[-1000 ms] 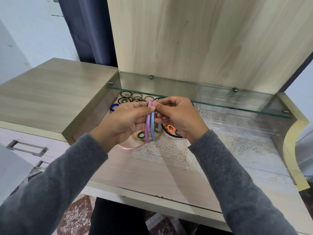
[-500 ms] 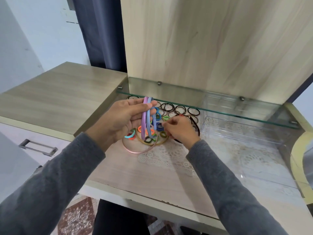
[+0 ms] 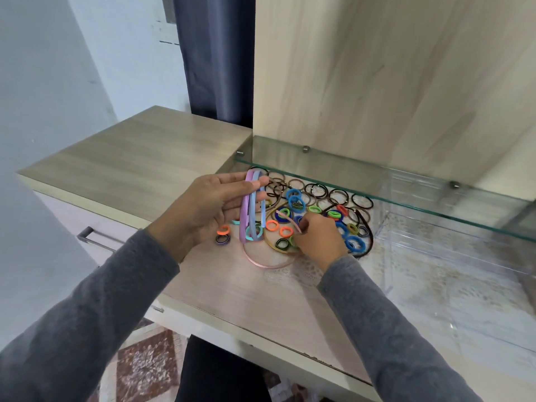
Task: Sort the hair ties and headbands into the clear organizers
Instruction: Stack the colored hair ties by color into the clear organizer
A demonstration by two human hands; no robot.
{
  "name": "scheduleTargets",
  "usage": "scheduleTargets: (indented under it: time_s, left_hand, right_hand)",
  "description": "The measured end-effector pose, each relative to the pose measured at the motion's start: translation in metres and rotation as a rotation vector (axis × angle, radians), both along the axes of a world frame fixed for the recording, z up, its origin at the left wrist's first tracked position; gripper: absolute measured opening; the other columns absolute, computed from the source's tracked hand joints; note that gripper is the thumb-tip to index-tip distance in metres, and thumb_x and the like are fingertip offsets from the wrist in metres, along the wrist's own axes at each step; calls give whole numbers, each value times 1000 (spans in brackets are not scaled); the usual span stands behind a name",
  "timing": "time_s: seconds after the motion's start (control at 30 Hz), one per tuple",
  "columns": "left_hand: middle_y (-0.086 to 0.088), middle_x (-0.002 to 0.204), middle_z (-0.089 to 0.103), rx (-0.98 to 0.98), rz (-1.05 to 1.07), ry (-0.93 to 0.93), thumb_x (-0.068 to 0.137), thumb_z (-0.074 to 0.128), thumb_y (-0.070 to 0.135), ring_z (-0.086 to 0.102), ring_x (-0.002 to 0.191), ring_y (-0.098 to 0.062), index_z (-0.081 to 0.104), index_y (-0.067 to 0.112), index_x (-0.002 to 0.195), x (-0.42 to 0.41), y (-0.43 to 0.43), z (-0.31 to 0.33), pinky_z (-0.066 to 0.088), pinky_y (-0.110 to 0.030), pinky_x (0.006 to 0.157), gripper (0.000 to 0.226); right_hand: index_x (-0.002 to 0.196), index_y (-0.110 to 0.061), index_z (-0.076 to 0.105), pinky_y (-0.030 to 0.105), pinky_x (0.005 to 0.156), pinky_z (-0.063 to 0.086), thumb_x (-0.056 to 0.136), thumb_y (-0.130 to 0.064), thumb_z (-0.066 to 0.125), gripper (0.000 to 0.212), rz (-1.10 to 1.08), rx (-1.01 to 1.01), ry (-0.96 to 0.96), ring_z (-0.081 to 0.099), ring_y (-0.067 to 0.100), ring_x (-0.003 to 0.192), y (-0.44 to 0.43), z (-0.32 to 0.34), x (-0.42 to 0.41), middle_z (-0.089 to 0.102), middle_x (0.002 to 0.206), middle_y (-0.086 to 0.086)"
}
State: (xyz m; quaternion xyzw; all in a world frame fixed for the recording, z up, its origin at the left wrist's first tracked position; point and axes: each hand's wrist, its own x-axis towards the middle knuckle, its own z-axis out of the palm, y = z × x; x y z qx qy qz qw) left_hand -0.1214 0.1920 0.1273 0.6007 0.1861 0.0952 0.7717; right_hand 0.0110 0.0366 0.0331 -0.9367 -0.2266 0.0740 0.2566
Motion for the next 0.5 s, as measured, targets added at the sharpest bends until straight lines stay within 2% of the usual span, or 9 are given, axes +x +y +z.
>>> scheduleTargets:
  time_s: [0.13, 0.23, 0.33, 0.4, 0.5]
  left_hand:
    - [-1, 99, 77, 1, -9, -9, 93, 60, 8, 73, 83, -9, 68, 6, 113, 0, 3, -1, 61, -25, 72, 22]
    - [-1, 102, 77, 16, -13, -8, 91, 61, 9, 73, 84, -9, 69, 8, 112, 0, 4, -2, 61, -25, 73, 22]
    - [0, 101, 77, 31, -19, 5, 91, 60, 9, 73, 83, -8, 69, 11, 108, 1, 3, -3, 60, -24, 70, 19]
    - [1, 100, 77, 40, -20, 6, 92, 60, 9, 73, 84, -8, 69, 11, 107, 2, 3, -4, 60, -23, 68, 17]
    - [0, 101, 77, 48, -19, 11, 92, 61, 9, 73, 84, -8, 69, 10, 109, 3, 3, -5, 60, -24, 69, 19]
  right_hand:
    - [94, -17, 64, 36, 74, 54, 86, -20, 63, 9, -15, -32, -47, 61, 22, 84, -11, 6, 9, 64, 91, 2]
    - [99, -21, 66, 31, 69, 50, 83, -15, 61, 18, -29, -62, -94, 61, 21, 85, -24, 10, 19, 65, 94, 1]
    - [102, -22, 66, 31, 68, 48, 85, -20, 61, 18, 10, -71, -138, 59, 20, 83, -34, 7, 25, 64, 97, 3]
    - [107, -21, 64, 32, 71, 49, 88, -25, 62, 20, 94, -64, -208, 55, 17, 85, -40, 6, 22, 60, 100, 1]
    - [111, -21, 64, 33, 79, 51, 87, -26, 65, 25, 351, -2, -292, 53, 13, 92, -50, 9, 12, 56, 103, -5]
